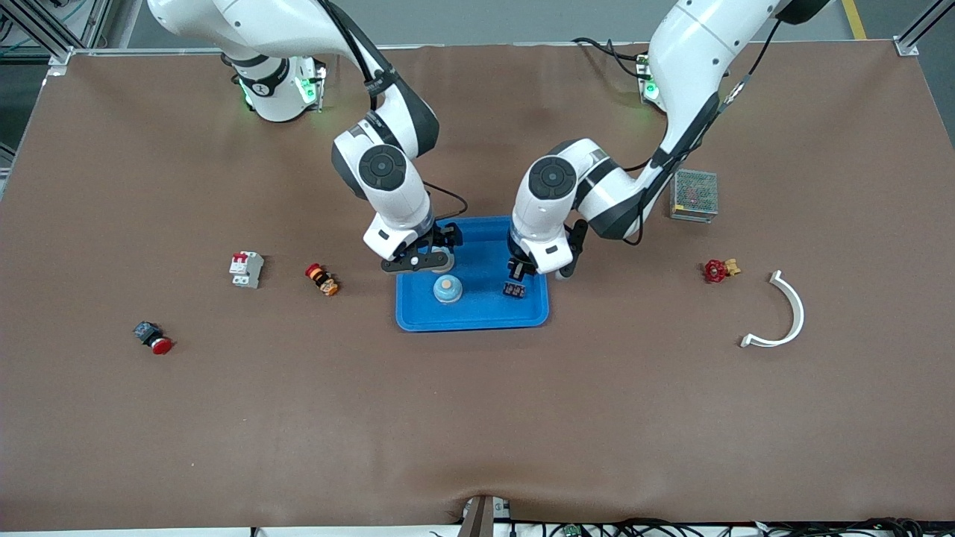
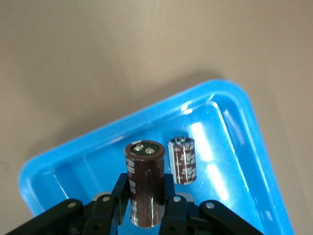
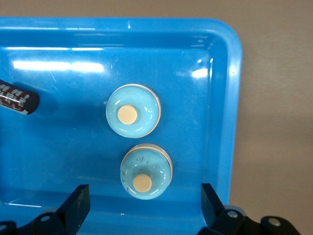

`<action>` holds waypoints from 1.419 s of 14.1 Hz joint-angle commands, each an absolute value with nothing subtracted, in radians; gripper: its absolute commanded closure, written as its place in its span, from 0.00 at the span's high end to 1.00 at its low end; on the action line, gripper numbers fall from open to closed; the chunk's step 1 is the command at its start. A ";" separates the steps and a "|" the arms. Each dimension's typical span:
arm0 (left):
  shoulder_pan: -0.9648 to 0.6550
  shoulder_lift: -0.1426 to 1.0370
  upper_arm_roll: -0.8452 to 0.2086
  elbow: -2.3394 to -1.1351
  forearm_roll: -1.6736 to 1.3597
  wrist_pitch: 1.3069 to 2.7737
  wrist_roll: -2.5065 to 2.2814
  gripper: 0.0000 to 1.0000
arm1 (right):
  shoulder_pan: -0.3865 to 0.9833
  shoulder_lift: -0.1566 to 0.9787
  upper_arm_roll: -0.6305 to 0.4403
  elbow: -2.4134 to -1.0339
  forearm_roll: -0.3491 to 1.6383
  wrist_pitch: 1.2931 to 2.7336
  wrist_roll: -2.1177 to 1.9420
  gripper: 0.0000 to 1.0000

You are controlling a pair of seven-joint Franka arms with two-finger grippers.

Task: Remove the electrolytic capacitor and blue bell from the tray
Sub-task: 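Lift the capacitor with the left gripper while the right gripper grasps a bell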

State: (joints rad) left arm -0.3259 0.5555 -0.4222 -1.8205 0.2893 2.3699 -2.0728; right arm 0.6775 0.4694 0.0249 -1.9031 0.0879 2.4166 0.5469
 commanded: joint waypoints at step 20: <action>0.317 0.394 -0.526 -2.173 0.258 2.145 -1.269 0.00 | 0.726 0.606 0.015 -1.893 0.074 2.525 0.568 1.00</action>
